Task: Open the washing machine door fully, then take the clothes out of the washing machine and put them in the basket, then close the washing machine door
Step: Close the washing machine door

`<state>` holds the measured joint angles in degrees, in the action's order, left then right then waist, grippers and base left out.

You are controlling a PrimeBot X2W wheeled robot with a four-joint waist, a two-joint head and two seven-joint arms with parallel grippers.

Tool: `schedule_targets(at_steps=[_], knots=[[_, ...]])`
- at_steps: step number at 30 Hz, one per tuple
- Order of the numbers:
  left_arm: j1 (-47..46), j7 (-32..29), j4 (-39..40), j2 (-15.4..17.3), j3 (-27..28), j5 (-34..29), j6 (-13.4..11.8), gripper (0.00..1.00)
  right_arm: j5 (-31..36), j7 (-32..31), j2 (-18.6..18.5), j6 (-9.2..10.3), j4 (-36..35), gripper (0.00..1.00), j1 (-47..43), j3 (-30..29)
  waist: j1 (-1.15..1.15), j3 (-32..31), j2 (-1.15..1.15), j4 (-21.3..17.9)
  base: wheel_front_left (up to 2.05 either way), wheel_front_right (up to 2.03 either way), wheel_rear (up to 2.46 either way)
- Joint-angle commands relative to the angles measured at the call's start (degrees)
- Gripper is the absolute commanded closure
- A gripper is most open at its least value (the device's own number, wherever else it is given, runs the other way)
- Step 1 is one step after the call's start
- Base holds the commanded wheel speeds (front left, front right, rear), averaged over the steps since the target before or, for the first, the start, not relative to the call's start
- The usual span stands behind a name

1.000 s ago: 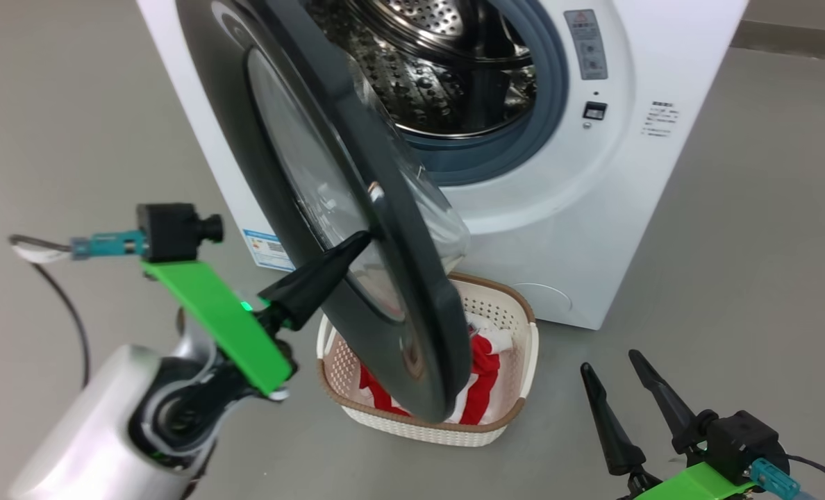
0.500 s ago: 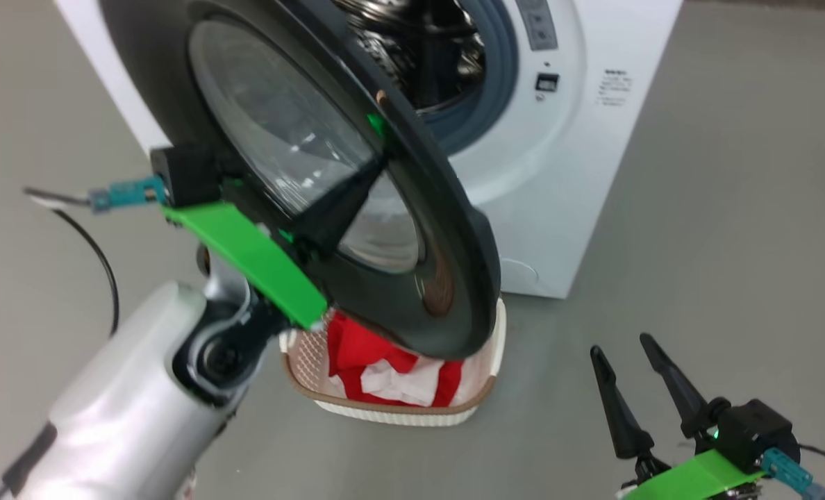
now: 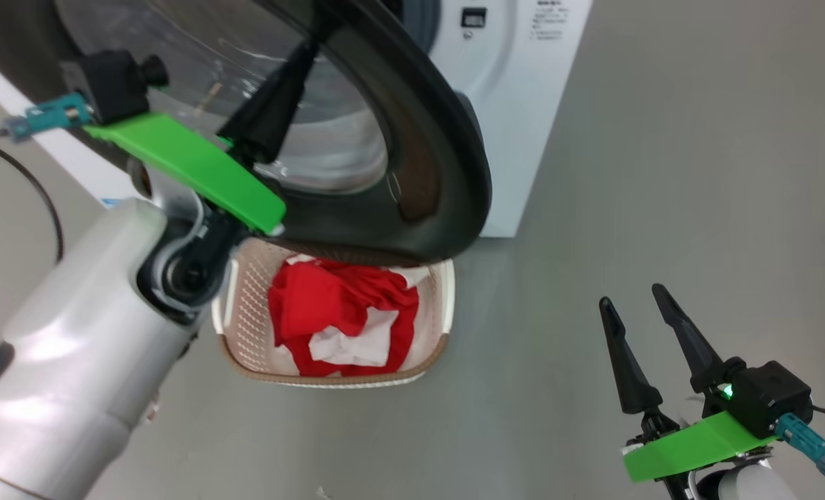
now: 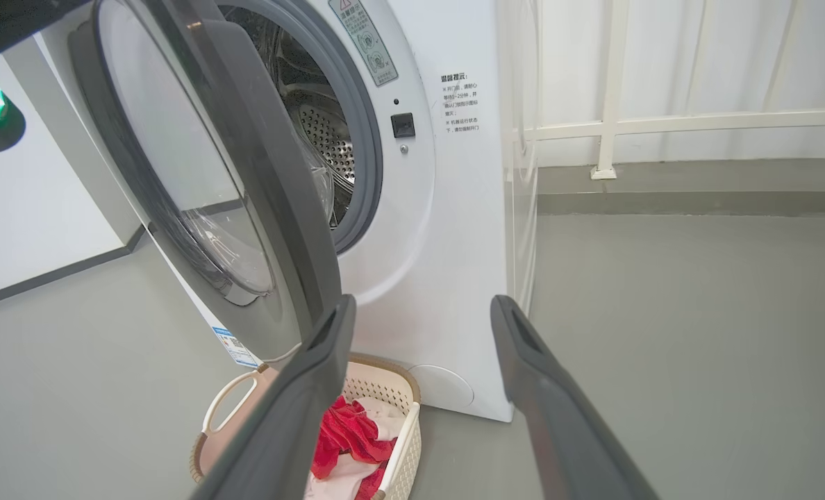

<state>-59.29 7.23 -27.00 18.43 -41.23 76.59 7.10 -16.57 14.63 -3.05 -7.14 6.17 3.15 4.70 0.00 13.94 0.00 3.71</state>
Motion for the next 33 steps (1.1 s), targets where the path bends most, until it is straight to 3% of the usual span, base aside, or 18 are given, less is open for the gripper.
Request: schedule_targets(at_steps=[1, 17, 28, 33], knots=[[-3.42, 1.05, 0.15, 2.48, 1.27, -0.18, 0.38, 1.0, 0.23, 0.37, 0.08, -0.35, -1.65, 0.0, 1.73, 1.32, 0.0, 2.81, 0.0, -2.69, 0.0, 0.0, 0.0], [-12.47, 7.03, -8.78, 4.49, -1.55, 1.6, 0.38, 1.0, -1.47, 0.37, 0.16, -0.35, -2.32, 0.0, 4.3, 1.78, 0.0, 6.51, 0.0, -5.8, 0.0, 0.0, 0.0], [-9.3, 7.69, -7.6, 4.34, -3.85, 2.87, 0.38, 1.0, -1.58, 0.37, 0.17, -0.35, -1.63, 0.0, 3.9, 1.29, 0.0, 4.26, 0.0, -4.46, 0.0, 0.0, 0.0], [-4.34, 7.74, -6.7, 3.93, -2.06, 2.23, 0.38, 1.0, -1.46, 0.37, 0.17, -0.35, -0.96, 0.0, 3.34, 1.04, 0.0, 2.1, 0.0, -3.39, 0.0, 0.0, 0.0]])
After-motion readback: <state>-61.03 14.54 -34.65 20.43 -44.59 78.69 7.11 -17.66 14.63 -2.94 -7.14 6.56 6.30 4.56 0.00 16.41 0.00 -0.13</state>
